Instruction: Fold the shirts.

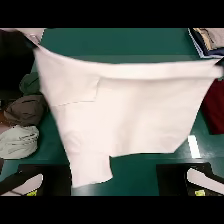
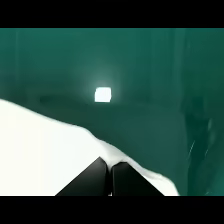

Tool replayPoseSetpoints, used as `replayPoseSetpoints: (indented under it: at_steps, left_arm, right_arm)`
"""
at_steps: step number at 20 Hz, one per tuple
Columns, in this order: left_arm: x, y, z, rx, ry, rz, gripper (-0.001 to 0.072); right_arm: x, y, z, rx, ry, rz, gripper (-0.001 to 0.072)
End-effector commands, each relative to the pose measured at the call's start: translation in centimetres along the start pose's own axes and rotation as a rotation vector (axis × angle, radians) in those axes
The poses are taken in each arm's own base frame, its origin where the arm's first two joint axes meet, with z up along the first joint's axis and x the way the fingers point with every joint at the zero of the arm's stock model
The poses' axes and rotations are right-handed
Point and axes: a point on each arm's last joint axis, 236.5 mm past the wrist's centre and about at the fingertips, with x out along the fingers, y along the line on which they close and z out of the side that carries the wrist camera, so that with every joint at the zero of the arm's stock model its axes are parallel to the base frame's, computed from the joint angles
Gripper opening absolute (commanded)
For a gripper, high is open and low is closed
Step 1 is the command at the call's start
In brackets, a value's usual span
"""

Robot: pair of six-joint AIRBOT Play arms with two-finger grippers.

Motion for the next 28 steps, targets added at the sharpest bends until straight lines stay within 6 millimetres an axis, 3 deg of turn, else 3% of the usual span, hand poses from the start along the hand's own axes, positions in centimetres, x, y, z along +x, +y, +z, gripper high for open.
replayPoseSetpoints:
  at_steps: [1, 3, 6, 10, 12, 14, 17, 20, 22, 25, 28]
  left_arm:
    - [11.0, 4.5, -4.3, -0.106, 0.217, 0.007, 0.0028]
    - [14.9, 6.4, -4.3, -0.136, 0.204, 0.024, 0.0028]
    - [17.9, 8.3, -2.4, -0.153, 0.106, 0.053, 0.0028]
    - [18.4, 9.4, 0.7, -0.125, -0.030, 0.082, 0.0028]
    - [18.4, 9.8, 0.0, -0.092, -0.002, 0.101, 0.0028]
    - [18.2, 10.7, -2.0, -0.053, 0.085, 0.141, 0.0028]
    - [17.2, 12.4, -6.0, -0.001, 0.261, 0.214, 0.0028]
    - [16.3, 12.1, -8.8, 0.040, 0.394, 0.198, 0.0028]
    - [16.1, 12.0, -9.9, 0.033, 0.434, 0.192, 0.0028]
    - [16.5, 12.2, -12.8, 0.013, 0.513, 0.183, 0.0028]
    - [16.9, 12.3, -16.4, -0.011, 0.605, 0.173, 0.0028]
  right_arm:
    - [9.8, -2.6, -0.9, 0.085, 0.216, 0.025, 0.0013]
    - [13.7, -3.5, 1.4, 0.100, 0.167, 0.021, 0.0013]
    - [17.3, -4.1, 5.3, 0.098, 0.056, 0.014, 0.0014]
    - [18.3, -4.0, 10.1, 0.074, -0.098, 0.006, 0.0013]
    - [18.1, -4.4, 10.5, 0.058, -0.115, -0.016, 0.0014]
    - [18.1, -4.7, 8.7, 0.046, -0.038, -0.013, 0.0013]
    - [18.3, -5.2, 4.4, 0.047, 0.135, -0.005, 0.0013]
    - [19.9, -7.2, -0.1, 0.075, 0.284, -0.049, 0.0014]
    - [21.3, -7.8, -2.1, 0.103, 0.329, -0.047, 0.0014]
    - [22.8, -8.0, -4.2, 0.120, 0.371, -0.047, 0.0014]
    - [23.2, -8.0, -4.4, 0.117, 0.370, -0.048, 0.0015]
